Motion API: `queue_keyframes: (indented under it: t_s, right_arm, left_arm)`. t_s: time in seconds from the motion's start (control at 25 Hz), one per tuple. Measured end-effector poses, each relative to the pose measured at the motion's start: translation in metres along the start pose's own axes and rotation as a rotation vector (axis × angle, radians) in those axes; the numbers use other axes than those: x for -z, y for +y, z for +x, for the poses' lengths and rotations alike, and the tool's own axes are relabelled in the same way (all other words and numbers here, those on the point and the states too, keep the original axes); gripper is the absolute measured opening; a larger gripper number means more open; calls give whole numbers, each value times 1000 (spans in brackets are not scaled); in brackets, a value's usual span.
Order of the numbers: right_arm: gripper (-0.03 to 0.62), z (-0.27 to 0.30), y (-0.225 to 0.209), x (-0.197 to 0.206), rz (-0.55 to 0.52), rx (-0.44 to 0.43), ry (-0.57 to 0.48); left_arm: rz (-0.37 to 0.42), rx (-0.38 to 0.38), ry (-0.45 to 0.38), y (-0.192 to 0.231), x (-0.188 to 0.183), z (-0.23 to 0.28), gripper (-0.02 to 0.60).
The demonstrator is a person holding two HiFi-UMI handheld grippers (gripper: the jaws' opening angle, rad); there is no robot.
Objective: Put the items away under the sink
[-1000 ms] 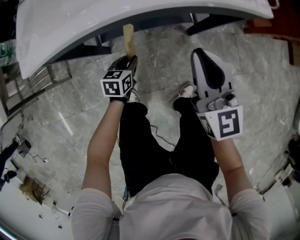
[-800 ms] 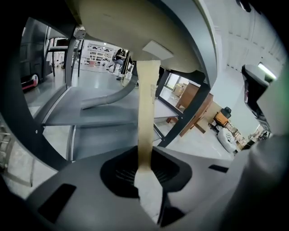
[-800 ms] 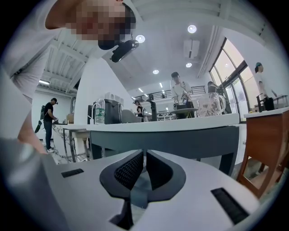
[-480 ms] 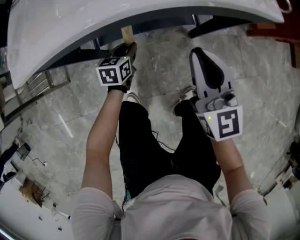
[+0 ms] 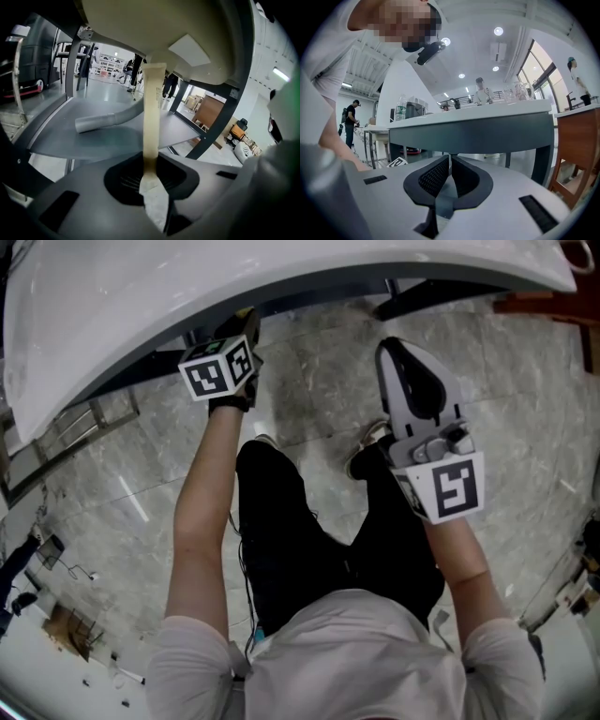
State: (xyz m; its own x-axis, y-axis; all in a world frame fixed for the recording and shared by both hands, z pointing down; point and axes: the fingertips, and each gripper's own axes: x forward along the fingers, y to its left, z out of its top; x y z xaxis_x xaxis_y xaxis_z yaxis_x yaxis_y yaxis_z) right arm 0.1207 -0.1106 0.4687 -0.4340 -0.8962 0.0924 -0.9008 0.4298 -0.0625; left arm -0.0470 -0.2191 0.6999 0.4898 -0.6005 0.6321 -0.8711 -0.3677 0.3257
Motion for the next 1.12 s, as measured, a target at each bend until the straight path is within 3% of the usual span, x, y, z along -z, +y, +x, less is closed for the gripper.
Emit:
queue_keyframes:
  t_s: [0.6,0.8,1.12]
  right_arm:
    - [44,20,0,21,6,-38,14]
    - [44,20,-5,22,14,-29,20]
    - [44,20,-5,26,15,-35,24]
  left_arm:
    - [-4,-90,-109,23,-36,17,79]
    - [21,-86,-140,21,-42,19,115]
    - [52,-92,-146,23,-41,24,112]
